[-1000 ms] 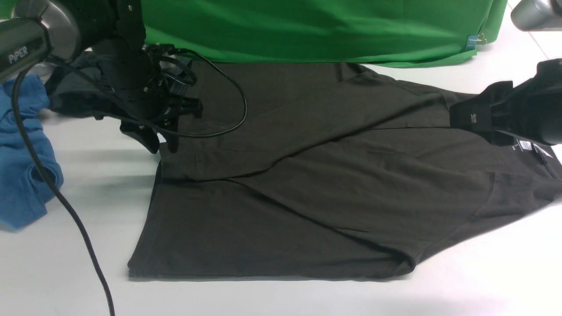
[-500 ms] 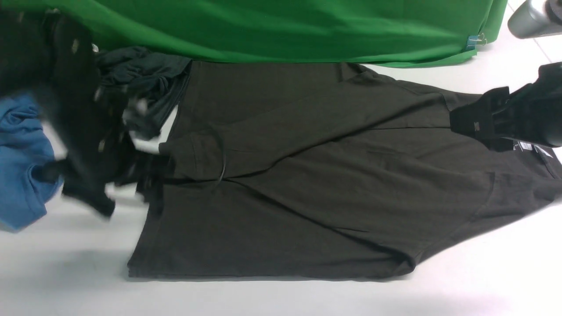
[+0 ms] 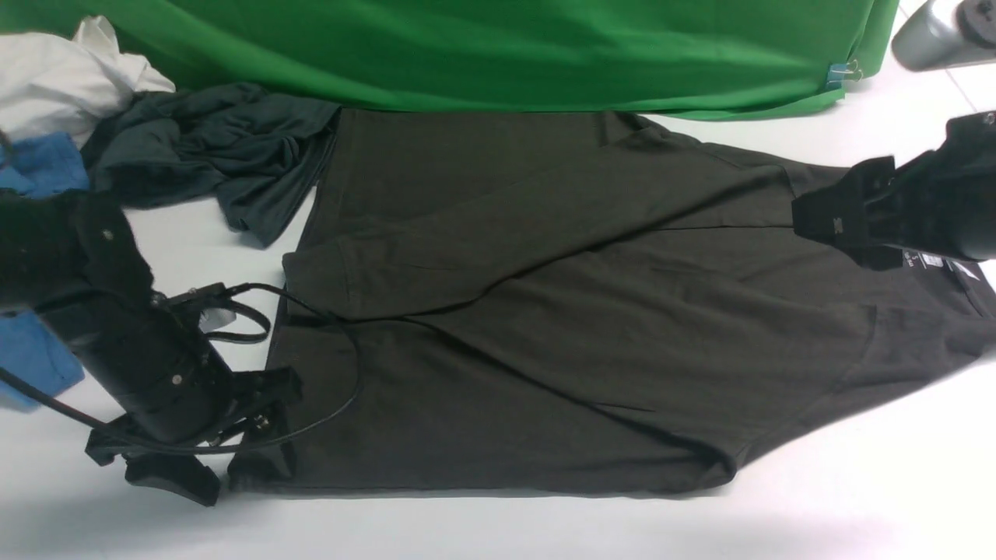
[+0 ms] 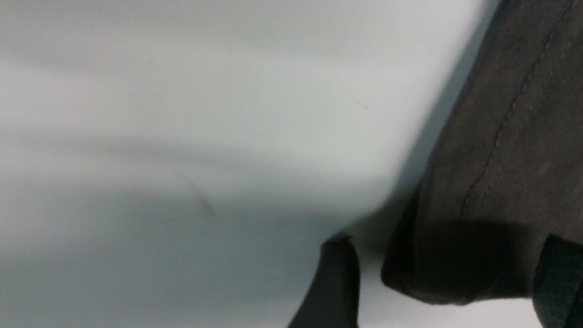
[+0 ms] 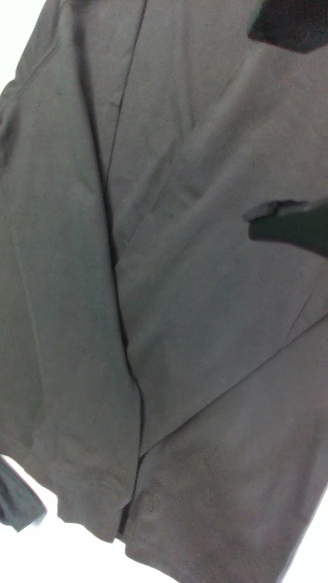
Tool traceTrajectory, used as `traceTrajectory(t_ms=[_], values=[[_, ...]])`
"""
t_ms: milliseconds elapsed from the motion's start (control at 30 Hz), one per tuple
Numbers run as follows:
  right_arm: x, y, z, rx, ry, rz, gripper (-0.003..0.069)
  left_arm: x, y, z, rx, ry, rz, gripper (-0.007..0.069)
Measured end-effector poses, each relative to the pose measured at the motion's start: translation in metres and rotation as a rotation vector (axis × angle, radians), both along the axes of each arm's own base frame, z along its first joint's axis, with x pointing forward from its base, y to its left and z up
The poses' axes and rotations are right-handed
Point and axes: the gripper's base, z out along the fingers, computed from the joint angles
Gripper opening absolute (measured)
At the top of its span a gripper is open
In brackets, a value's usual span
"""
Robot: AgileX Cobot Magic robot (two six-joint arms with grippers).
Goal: Fold a long-sleeved shirt on a white desktop.
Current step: 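Grasp the near edge of the shirt at its hem and shoulder corners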
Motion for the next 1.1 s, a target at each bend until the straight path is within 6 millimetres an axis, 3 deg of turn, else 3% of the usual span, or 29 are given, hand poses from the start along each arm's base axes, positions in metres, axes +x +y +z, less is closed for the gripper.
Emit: traceTrajectory(t_ms=[167,333,367,433,533,633,767,900,1033,1100], values=[[0.000,0.002,-0.011,-0.074,0.071,0.072,0.0469,0.002,0.000,0.000,-0.058,-0.023,-0.011,0.0425],[-0.003,0.019,-0.048,-0.338,0.156,0.462,0.0469,0.003,-0.001,-0.002,-0.080,-0.042,-0.034,0.0143],[-0.004,0.019,-0.049,-0.347,0.154,0.479,0.0469,0.003,-0.001,-0.002,-0.081,-0.044,-0.031,0.0122],[-0.006,0.032,-0.077,-0.472,0.182,0.708,0.0469,0.003,-0.001,-0.002,-0.083,-0.046,-0.037,0.0052],[-0.010,0.038,-0.106,-0.563,0.235,0.839,0.0474,0.003,-0.001,-0.002,-0.082,-0.047,-0.037,0.0048],[-0.006,0.042,-0.132,-0.648,0.228,0.890,0.0547,0.003,-0.001,-0.002,-0.083,-0.047,-0.039,0.0048],[0.000,0.044,-0.141,-0.677,0.191,0.911,0.0643,0.003,-0.002,-0.002,-0.084,-0.047,-0.039,0.0048],[0.005,0.046,-0.151,-0.692,0.180,0.931,0.0647,0.003,-0.002,-0.002,-0.083,-0.047,-0.039,0.0048],[0.011,0.049,-0.170,-0.701,0.212,0.954,0.0535,0.003,-0.002,-0.002,-0.084,-0.046,-0.040,0.0048],[0.013,0.050,-0.174,-0.696,0.225,0.957,0.0392,0.003,-0.001,-0.003,-0.083,-0.048,-0.039,0.0048]])
